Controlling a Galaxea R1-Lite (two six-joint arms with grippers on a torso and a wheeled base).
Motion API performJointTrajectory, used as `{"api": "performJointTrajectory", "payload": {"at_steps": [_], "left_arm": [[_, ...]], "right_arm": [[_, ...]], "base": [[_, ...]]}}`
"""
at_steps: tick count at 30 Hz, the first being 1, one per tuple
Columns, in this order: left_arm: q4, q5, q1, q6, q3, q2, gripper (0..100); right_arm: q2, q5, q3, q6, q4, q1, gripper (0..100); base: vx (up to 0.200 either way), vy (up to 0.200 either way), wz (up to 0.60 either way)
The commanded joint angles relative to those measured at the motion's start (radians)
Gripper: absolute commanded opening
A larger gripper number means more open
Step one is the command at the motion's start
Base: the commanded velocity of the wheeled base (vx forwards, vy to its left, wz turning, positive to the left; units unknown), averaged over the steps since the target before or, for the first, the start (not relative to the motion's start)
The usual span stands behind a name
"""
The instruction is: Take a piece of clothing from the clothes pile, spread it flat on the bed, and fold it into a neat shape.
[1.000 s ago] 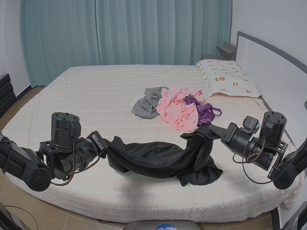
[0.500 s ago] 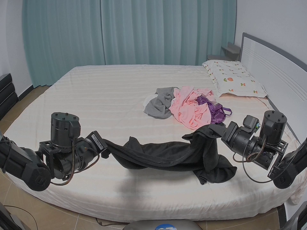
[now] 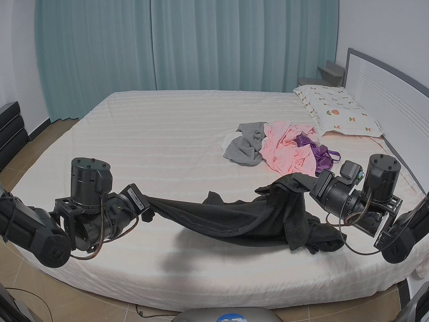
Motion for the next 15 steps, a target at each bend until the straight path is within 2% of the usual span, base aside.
{"api": "performJointTrajectory", "payload": {"at_steps": [1,15], "left_arm": [[0.001,0.001,0.000,0.000,-0.001,-0.001,0],[0.005,0.001,0.000,0.000,-0.001,0.001,0]], "right_arm": [[0.000,0.000,0.000,0.000,0.000,0.001,0],[-0.002,0.000,-0.002,0.002,-0.002,0.001,0]], "base": [[0.000,0.200,0.00],[0.000,0.200,0.00]]}}
